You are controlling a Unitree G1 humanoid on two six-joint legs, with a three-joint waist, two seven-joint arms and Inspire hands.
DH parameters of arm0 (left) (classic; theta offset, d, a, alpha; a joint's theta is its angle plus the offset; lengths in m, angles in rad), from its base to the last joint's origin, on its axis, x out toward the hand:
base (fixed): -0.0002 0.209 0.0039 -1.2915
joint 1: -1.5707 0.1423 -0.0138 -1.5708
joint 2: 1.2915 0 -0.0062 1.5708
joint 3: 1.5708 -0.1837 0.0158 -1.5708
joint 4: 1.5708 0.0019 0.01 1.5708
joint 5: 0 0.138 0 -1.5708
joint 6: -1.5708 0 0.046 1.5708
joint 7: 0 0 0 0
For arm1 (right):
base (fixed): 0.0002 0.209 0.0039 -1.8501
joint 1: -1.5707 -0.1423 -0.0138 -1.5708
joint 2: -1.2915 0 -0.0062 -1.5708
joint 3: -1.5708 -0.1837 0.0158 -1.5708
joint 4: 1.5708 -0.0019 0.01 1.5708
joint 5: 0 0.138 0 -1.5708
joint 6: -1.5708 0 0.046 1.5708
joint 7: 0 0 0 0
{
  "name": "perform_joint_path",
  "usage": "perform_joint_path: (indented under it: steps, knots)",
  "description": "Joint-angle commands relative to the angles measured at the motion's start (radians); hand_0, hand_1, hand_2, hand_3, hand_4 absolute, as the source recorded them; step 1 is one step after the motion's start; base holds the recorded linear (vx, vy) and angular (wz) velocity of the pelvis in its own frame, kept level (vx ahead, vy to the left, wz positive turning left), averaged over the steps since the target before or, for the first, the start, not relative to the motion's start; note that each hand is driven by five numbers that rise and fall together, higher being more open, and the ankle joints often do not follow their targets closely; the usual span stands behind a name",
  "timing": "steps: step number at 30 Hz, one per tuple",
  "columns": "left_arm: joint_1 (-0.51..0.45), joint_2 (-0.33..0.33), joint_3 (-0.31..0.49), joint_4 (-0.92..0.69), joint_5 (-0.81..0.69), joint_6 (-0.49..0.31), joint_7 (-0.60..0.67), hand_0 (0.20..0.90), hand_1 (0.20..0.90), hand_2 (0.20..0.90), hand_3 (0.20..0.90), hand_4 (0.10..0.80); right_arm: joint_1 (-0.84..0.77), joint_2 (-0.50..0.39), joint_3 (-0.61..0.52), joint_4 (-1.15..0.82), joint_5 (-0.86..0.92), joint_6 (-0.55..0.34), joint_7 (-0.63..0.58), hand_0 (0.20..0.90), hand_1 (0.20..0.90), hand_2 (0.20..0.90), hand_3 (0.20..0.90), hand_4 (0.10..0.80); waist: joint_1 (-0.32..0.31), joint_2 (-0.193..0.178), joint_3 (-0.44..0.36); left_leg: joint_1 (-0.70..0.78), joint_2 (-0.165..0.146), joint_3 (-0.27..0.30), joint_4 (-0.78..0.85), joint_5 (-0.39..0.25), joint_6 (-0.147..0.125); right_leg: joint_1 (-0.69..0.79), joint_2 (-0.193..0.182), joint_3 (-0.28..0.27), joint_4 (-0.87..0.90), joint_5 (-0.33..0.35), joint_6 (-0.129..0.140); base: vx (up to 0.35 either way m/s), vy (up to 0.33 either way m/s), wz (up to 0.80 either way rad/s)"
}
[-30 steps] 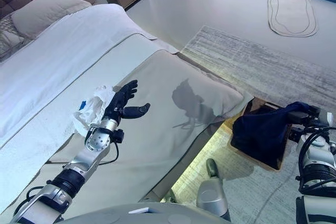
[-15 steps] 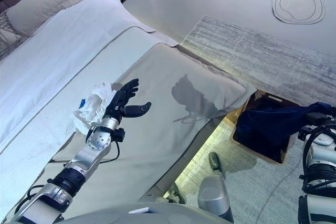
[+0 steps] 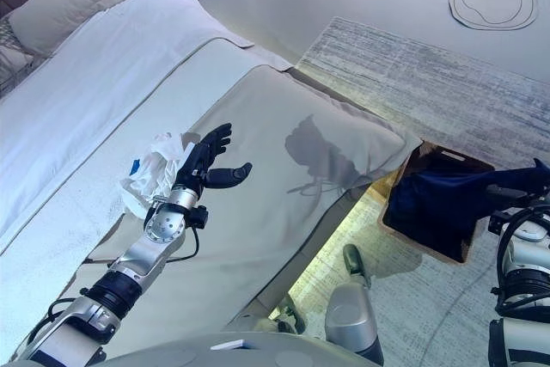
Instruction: Pick up the clothes from the bed and place them into the basket
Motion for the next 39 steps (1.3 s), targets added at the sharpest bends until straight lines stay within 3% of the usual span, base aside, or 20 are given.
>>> perform_joint_path:
  steps: [1, 14, 20, 24, 33, 39]
  knots:
    - [-0.055, 0.024, 0.031, -0.039, 0.009, -0.065, 0.029, 0.9, 0.9, 0.9, 0.9, 0.8, -0.079, -0.105, 0.009, -0.007, -0.064, -0.05, -0.016, 0.9, 0.9, 0.9, 0.9, 0.8, 0.02, -0.057, -0.068, -0.001, -0.006, -0.112, 0.038, -0.068, -0.028, 0.064, 0.052, -0.077, 0.018, -0.088, -0.026, 0.0, 0.0, 0.0]
    - [-0.047, 0.023, 0.045, -0.045, 0.013, -0.06, 0.031, 0.9, 0.9, 0.9, 0.9, 0.8, -0.09, -0.096, 0.048, -0.051, -0.081, -0.029, 0.03, 0.9, 0.9, 0.9, 0.9, 0.8, 0.043, -0.081, -0.064, -0.002, -0.009, -0.125, 0.041, -0.069, -0.024, 0.074, 0.045, -0.098, 0.021, -0.09, -0.028, 0.006, 0.005, 0.04]
    - [-0.031, 0.017, 0.06, -0.049, 0.028, -0.053, 0.028, 0.9, 0.9, 0.9, 0.9, 0.8, -0.085, -0.141, 0.171, -0.083, -0.489, 0.003, 0.063, 0.9, 0.9, 0.9, 0.9, 0.8, 0.053, -0.097, -0.072, -0.006, -0.01, -0.129, 0.045, -0.068, -0.021, 0.072, 0.04, -0.103, 0.024, -0.088, -0.025, 0.004, 0.004, 0.02]
    - [-0.013, 0.015, 0.069, -0.052, 0.039, -0.06, 0.021, 0.9, 0.9, 0.9, 0.9, 0.8, -0.073, -0.138, 0.209, -0.121, -0.485, 0.005, 0.065, 0.9, 0.9, 0.9, 0.9, 0.8, 0.057, -0.105, -0.074, -0.003, -0.011, -0.132, 0.048, -0.07, -0.018, 0.078, 0.04, -0.104, 0.026, -0.089, -0.025, 0.0, 0.0, 0.0]
    - [0.015, 0.006, 0.091, -0.056, 0.039, -0.05, 0.019, 0.9, 0.9, 0.9, 0.9, 0.8, -0.038, -0.113, 0.17, -0.175, -0.383, -0.038, 0.081, 0.9, 0.9, 0.9, 0.9, 0.8, 0.072, -0.123, -0.079, 0.009, -0.013, -0.147, 0.048, -0.075, -0.013, 0.095, 0.035, -0.112, 0.024, -0.088, -0.024, 0.02, 0.007, 0.06]
    - [0.039, -0.009, 0.114, -0.029, 0.04, -0.029, 0.034, 0.9, 0.9, 0.9, 0.9, 0.8, -0.088, -0.081, 0.168, -0.297, -0.279, -0.092, 0.087, 0.9, 0.9, 0.9, 0.9, 0.8, 0.114, -0.146, -0.083, 0.006, -0.014, -0.192, 0.044, -0.067, -0.013, 0.112, 0.033, -0.135, 0.035, -0.102, -0.034, 0.002, -0.02, 0.06]
